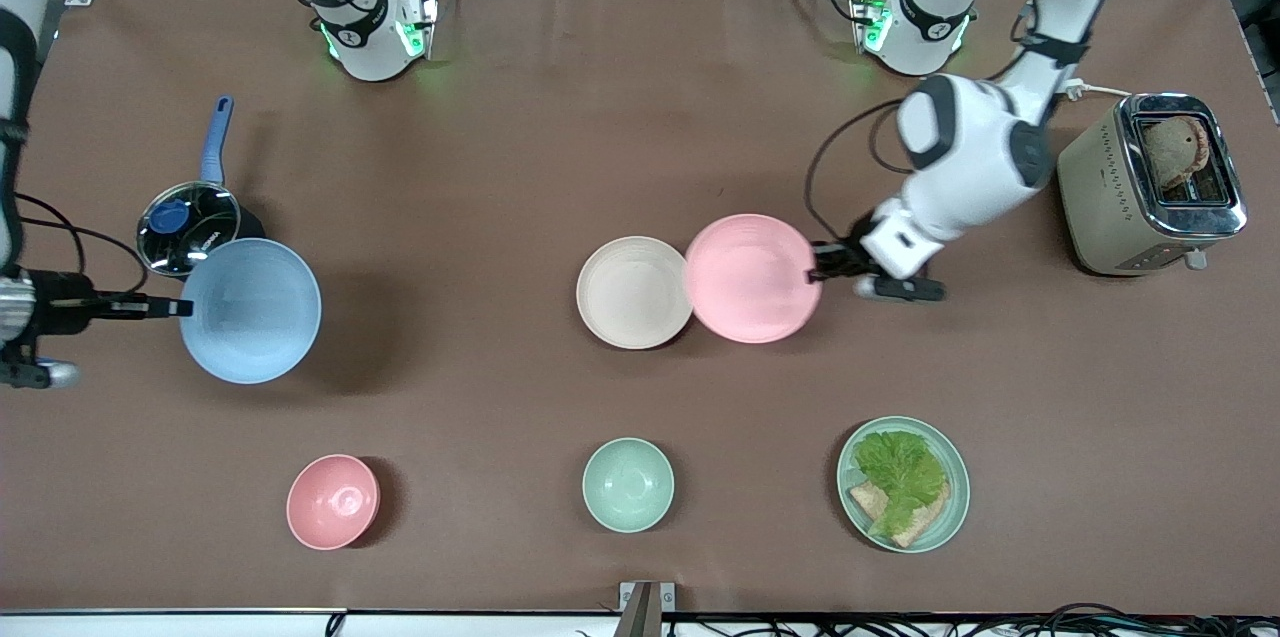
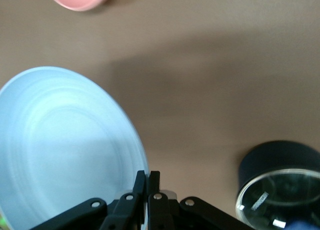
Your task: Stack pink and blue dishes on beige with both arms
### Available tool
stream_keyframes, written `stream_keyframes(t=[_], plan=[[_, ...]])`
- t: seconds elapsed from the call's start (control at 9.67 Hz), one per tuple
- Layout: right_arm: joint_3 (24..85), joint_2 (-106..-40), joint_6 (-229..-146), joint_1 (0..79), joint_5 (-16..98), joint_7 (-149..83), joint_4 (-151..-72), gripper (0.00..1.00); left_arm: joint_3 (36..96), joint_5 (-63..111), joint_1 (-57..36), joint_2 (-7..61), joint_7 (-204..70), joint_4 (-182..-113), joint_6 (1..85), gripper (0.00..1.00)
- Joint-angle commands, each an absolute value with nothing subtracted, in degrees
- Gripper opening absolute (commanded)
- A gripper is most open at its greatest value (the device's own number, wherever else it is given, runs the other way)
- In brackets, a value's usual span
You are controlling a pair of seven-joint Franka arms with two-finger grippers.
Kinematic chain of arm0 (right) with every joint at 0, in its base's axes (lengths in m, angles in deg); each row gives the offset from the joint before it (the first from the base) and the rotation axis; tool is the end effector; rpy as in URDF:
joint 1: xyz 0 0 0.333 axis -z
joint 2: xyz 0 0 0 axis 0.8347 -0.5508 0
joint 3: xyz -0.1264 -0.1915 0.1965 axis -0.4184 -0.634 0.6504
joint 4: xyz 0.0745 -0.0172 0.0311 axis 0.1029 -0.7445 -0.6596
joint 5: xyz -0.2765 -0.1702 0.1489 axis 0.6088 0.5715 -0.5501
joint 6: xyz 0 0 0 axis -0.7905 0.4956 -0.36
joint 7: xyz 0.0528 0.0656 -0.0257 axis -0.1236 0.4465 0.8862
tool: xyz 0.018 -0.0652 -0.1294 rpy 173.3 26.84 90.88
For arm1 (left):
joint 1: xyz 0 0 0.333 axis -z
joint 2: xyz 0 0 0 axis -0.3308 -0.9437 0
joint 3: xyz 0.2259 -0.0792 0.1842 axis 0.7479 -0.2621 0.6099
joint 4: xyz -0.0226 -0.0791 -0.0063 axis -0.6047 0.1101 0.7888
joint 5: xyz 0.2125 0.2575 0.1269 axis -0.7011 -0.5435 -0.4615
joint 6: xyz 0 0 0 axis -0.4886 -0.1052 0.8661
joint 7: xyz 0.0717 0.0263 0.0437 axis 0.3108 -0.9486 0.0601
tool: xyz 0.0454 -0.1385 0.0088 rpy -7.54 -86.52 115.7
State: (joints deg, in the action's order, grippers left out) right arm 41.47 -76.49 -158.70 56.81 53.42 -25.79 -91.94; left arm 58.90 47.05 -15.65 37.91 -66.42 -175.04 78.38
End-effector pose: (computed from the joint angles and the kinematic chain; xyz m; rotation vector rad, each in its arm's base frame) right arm 0.5987 -0.1085 0.3963 -2.7690 0.2104 0.3219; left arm 0.4863 -0.2649 0.2726 2.6830 0.1263 0.0852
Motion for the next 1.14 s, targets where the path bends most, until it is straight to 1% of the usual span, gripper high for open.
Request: stream_keyframes(t=[0.0,0.1,0.21,0.41,0.62,0.72,0.83,0.93,1.03], plan=[[47.0,-70.8,-158.4,54.9,55.5,-35.8,-92.9,0.01,53.6,39.8,-15.5,28.9,-78.3,-171.4,85.4,0.00],[51.3,-69.0,-158.3,54.1,59.5,-39.5,-92.8,0.01,53.4,32.7,-14.1,26.1,-86.8,-169.7,85.6,0.00],[56.8,-67.1,-158.2,53.9,61.4,-44.8,-93.8,0.01,53.3,24.1,-13.8,24.0,-95.3,-168.0,85.6,0.00],[65.2,-67.0,-160.4,53.8,61.5,-53.7,-95.9,0.01,53.0,6.6,-13.0,21.1,-113.0,-166.0,85.6,0.00],[72.4,-67.1,-168.3,53.8,61.5,-60.0,-100.9,0.01,52.9,-5.1,-11.2,19.7,-125.9,-164.7,85.5,0.00],[75.8,-67.1,-174.0,53.8,61.5,-62.0,-104.8,0.01,52.9,-10.3,-9.8,19.5,-132.0,-164.7,85.4,0.00],[77.5,-67.3,-178.6,53.7,61.5,-62.5,-107.7,0.01,52.9,-17.1,-9.4,18.3,-138.5,-164.5,85.4,0.01],[79.3,-67.4,-182.4,53.6,61.5,-63.2,-110.0,0.01,52.8,-23.5,-9.5,18.1,-144.7,-164.5,85.3,0.04],[80.7,-67.5,-185.6,53.6,61.5,-63.3,-111.5,0.01,52.8,-28.1,-9.6,17.2,-149.0,-164.4,85.3,0.21]])
